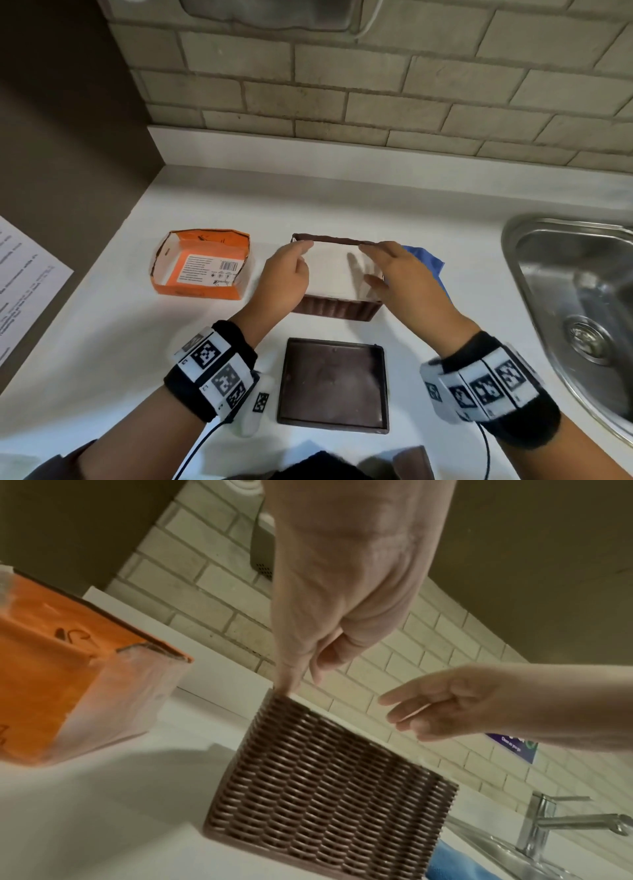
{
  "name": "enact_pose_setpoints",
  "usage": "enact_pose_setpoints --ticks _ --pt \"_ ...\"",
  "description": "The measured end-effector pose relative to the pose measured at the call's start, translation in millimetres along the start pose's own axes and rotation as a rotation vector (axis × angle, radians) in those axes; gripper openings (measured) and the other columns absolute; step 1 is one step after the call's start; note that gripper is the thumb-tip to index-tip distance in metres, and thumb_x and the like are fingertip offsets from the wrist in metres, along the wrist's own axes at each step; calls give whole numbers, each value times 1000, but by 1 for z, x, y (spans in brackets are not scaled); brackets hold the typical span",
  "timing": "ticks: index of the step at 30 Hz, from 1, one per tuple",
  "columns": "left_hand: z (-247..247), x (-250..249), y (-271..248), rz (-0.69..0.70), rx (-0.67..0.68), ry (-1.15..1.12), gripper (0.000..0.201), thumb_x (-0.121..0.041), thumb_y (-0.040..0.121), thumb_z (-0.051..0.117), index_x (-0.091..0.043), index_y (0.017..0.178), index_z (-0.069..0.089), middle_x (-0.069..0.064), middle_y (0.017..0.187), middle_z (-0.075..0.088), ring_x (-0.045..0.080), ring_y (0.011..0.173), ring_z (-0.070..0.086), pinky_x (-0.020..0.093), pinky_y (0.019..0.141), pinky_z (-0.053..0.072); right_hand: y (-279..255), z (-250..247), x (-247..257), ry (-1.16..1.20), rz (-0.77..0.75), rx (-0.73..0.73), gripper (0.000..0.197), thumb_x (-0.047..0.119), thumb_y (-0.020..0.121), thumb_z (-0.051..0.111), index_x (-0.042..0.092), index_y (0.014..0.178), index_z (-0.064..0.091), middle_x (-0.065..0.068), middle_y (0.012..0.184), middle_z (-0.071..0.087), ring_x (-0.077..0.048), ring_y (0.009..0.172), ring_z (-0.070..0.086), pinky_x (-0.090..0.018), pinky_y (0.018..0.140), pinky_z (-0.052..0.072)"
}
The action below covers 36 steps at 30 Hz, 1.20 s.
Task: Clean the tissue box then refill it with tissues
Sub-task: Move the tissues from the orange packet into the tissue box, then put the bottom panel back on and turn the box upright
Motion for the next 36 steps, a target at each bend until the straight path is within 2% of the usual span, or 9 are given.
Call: enact_pose_setpoints --ticks 3,7,10,13,20,24,27,30,36 --pt "-6 3 -6 -19 -14 -51 42 1 101 37 -8 138 55 8 144 55 19 137 48 14 107 30 -39 -7 6 133 -114 -90 22 15 84 70 13 106 68 -3 102 66 -23 88 66 -14 75 38" --pt "-11 6 -15 -38 -8 -121 43 1 101 38 -11 138 55 5 142 57 16 133 52 33 114 40 -99 29 -1 157 -280 534 37 51 73 66 30 102 58 1 128 50 -20 108 57 -27 89 48" --pt "-20 10 -25 -24 -56 -176 39 0 100 42 -14 131 62 -1 130 64 13 123 60 34 108 47 -134 54 -14 -20 -355 717 55 54 46 75 33 92 51 -1 128 51 -23 103 62 -24 83 51" --pt "-32 16 -43 16 -61 -149 31 -3 100 46 -17 115 68 -8 109 71 9 106 68 24 96 53 -143 64 -19 -100 -370 536 72 33 27 80 34 91 47 0 114 65 -20 99 66 -21 79 52" --pt "-52 48 -89 -16 230 -68 11 -37 93 61 -37 101 69 -31 103 70 -12 102 63 5 83 46 -139 29 -8 246 -390 402 25 21 78 68 33 88 48 19 110 59 -6 107 57 -10 92 38" --pt "-63 67 -97 -38 547 -226 79 -82 66 62 -32 126 58 -25 125 66 -6 120 58 15 95 47 -117 -10 -3 806 -74 390 21 10 86 60 28 87 49 13 102 63 -10 96 59 -19 83 46" --pt "-63 64 -94 -69 613 -366 87 -70 65 74 -31 138 45 -15 136 61 1 131 53 26 102 48 -96 -23 -5 1079 110 268 20 42 82 62 25 86 52 -9 92 58 -16 88 50 -22 81 42" --pt "-56 44 -78 -68 423 -374 64 -49 71 76 -36 127 47 -21 121 68 -2 121 60 17 93 50 -76 -27 -3 1283 233 164 38 56 76 67 20 84 57 0 80 56 -14 79 52 -25 82 46" --pt "-42 9 -49 -15 143 -357 22 -16 92 66 -29 111 65 -8 106 76 7 101 73 19 85 57 -27 -23 2 1444 493 -18 36 29 101 40 13 93 71 -7 97 75 -25 95 69 -42 90 53"
Point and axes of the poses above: each hand's wrist, its own y-axis towards the middle knuckle, its own z-axis out of the palm, x = y × z, the point moved 2 cm from there along y, towards the middle knuckle
